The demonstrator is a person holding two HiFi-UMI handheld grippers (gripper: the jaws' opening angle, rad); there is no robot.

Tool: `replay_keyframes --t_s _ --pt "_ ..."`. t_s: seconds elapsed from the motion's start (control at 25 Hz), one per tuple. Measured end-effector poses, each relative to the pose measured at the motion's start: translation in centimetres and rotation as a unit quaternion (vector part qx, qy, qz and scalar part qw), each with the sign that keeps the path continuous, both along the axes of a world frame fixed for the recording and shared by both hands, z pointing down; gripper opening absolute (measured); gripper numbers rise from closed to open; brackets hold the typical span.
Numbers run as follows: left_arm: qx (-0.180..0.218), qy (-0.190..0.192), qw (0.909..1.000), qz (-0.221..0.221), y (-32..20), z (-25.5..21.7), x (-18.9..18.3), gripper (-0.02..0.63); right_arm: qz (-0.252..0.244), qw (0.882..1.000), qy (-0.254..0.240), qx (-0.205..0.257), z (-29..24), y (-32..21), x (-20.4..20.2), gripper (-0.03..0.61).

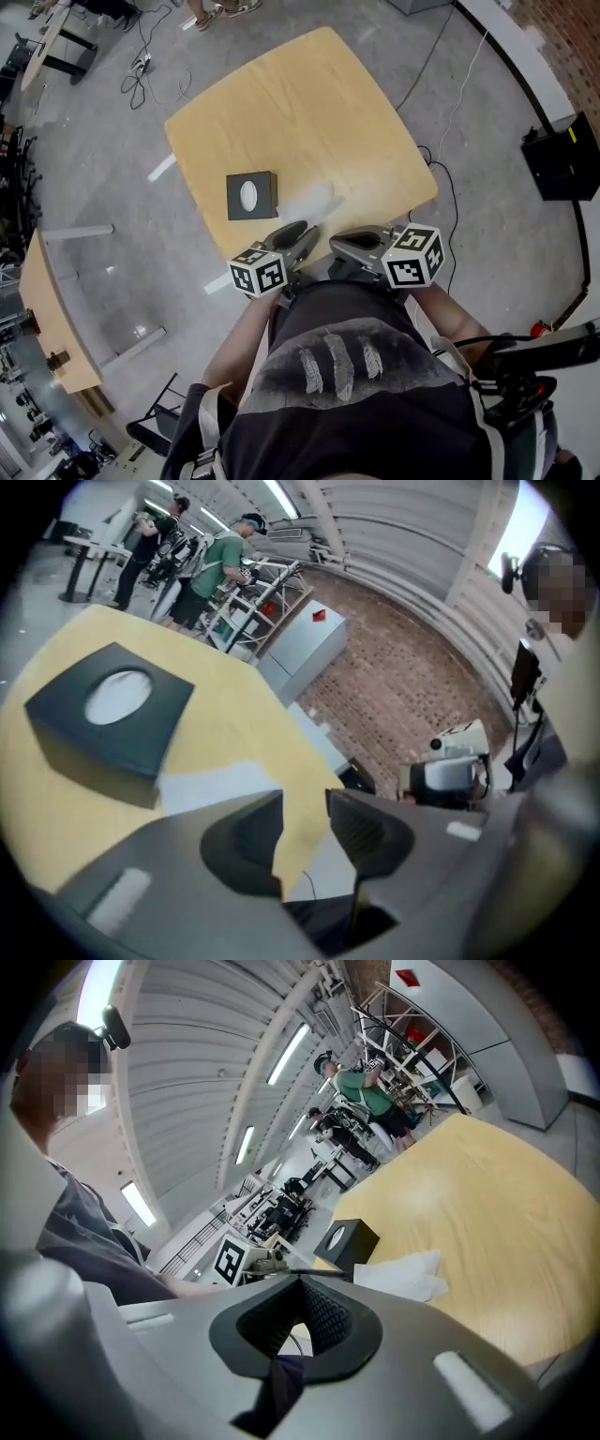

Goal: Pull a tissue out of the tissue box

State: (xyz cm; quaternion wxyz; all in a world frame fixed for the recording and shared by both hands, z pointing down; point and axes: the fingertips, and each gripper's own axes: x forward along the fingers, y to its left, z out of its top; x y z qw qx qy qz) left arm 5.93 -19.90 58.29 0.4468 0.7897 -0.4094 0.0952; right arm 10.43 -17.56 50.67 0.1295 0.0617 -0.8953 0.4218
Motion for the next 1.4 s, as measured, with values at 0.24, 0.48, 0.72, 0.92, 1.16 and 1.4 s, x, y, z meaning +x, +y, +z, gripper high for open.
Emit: replay_keyframes --t_s 0.24,0.48,0.72,0.92,1.16,1.4 --pt "-0.017 -0.034 0.9963 0.077 -5.1 2.4 3.3 0.144 0.01 1.0 0.016 0.011 -0.1 0.3 0.3 -0.002" --pt "-0.054 -0.107 0.9871 0.106 -6.2 6.7 4.2 0.171 0.051 0.998 0.028 -0.007 1.0 1.5 2.8 -0.002" --pt "-0.043 -0.145 0.9805 0.126 -5.9 8.2 5.2 0.216 0.081 0.996 0.03 -0.017 1.6 2.1 4.8 -0.002" --pt "-0.012 -0.12 0.9851 0.123 -6.4 6.0 5.7 0.25 0.089 0.996 0.02 -0.006 1.1 1.3 4.7 -0.002" --pt "0.002 -0.093 0.9901 0.105 -5.8 3.9 5.6 0.247 0.079 0.997 0.003 0.0 0.5 0.4 4.5 -0.002" --pt "0.048 -0.026 0.9955 0.077 -4.8 -1.8 3.0 0.004 0.088 0.996 -0.02 -0.012 -0.3 -0.1 2.8 -0.002"
